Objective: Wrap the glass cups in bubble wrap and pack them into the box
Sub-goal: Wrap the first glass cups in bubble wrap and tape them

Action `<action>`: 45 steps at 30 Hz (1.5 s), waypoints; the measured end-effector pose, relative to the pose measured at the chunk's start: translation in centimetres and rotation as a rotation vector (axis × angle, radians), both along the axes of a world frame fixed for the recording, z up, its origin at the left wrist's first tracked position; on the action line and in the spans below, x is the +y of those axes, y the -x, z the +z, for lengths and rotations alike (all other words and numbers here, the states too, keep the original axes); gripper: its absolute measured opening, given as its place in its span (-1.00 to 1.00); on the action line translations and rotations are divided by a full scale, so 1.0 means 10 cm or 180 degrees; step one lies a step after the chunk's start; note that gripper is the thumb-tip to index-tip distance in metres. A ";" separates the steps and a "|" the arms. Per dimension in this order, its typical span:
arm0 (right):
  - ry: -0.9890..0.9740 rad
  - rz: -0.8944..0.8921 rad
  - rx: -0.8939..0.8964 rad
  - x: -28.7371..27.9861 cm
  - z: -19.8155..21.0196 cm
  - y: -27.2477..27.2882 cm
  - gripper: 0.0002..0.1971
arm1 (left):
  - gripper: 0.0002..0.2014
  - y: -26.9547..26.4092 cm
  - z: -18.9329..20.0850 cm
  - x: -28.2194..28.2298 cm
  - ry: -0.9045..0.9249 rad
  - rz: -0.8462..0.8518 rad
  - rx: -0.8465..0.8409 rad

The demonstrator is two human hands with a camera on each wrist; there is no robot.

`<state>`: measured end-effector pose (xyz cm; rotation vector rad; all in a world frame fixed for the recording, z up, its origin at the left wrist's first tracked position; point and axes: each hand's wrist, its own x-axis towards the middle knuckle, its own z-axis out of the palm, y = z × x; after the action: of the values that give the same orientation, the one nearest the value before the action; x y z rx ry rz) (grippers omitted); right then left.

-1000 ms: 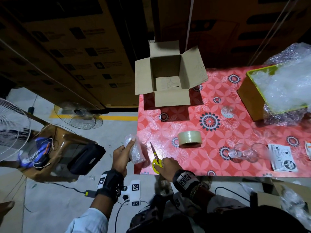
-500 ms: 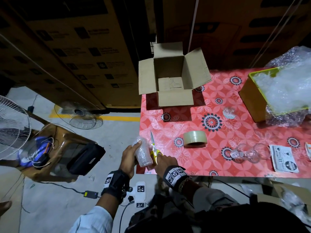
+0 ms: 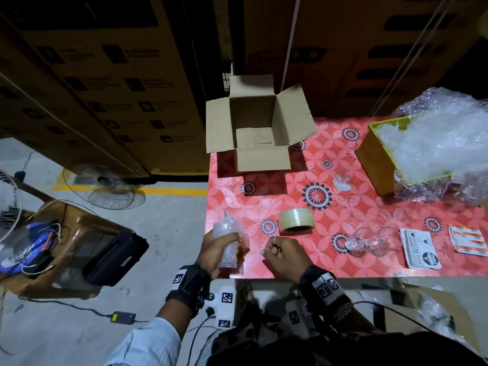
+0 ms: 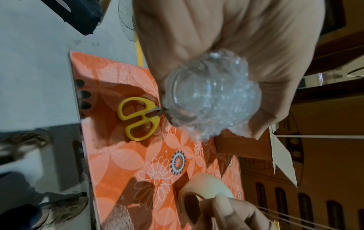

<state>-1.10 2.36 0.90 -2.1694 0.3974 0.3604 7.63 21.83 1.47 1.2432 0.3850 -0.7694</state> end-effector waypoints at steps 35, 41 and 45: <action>-0.0467 0.0885 -0.0196 -0.23 0.38 -0.30 -0.73 | -0.29 0.24 -0.17 -0.33 0.0094 -0.0898 -0.0752; -0.0672 0.0626 -0.0731 -0.16 0.28 -0.34 -0.90 | -0.32 0.17 -0.13 -0.44 0.0199 -0.0701 -0.0871; -0.1125 0.0428 -0.0748 -0.16 0.24 -0.46 -0.93 | -0.32 0.08 -0.09 -0.46 0.0041 -0.0659 -0.1167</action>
<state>3.47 0.74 3.27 -1.8672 0.0496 0.2256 6.86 17.22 0.59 1.3940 -0.0482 -0.6978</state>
